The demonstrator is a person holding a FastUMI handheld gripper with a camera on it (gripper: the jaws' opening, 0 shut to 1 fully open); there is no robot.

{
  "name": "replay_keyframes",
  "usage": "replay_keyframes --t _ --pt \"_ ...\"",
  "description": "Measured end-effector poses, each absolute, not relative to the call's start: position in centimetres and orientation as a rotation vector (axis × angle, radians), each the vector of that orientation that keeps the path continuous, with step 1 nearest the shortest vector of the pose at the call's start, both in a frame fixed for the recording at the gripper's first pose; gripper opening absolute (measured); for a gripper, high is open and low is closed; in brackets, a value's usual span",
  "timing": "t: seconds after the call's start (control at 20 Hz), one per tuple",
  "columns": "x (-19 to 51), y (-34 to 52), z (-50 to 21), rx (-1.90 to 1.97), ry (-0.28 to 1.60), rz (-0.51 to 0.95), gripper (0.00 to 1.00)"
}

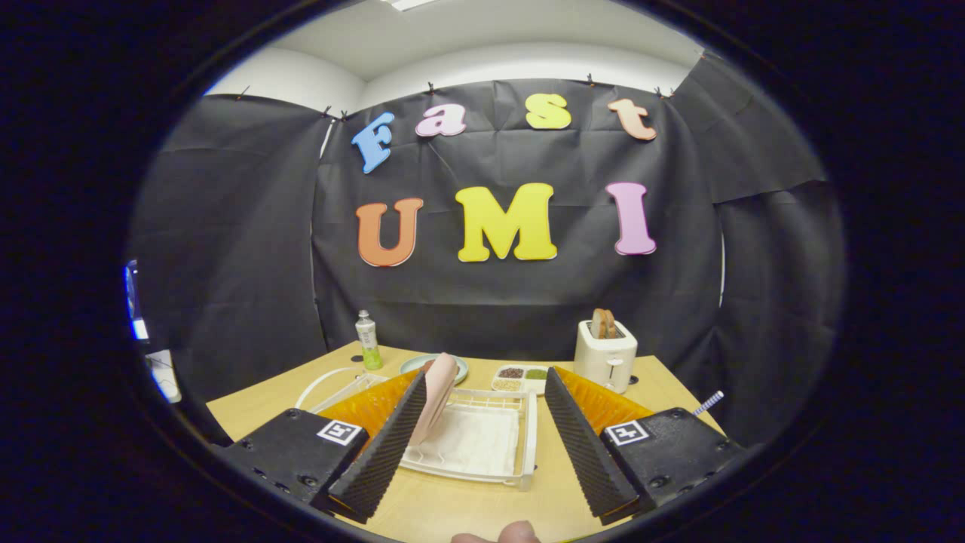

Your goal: Take the plate from the dish rack, then take the spoon from the basket and place it into the plate.

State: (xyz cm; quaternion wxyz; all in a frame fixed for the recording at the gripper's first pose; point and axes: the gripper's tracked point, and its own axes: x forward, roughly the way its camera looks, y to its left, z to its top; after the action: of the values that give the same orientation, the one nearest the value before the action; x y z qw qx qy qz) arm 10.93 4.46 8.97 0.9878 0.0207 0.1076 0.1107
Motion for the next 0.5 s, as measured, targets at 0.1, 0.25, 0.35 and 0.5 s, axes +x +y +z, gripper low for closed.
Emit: replay_keyframes --t 0.1,0.25,0.35,0.5 --pt "12.7 6.1 10.6 0.020 0.270 0.276 1.00" --pt "15.6 7.8 11.4 -0.014 0.349 0.288 1.00" --pt "17.4 9.0 11.0 -0.046 0.409 0.284 1.00" --pt "19.6 10.7 9.5 -0.019 0.533 0.286 1.00"
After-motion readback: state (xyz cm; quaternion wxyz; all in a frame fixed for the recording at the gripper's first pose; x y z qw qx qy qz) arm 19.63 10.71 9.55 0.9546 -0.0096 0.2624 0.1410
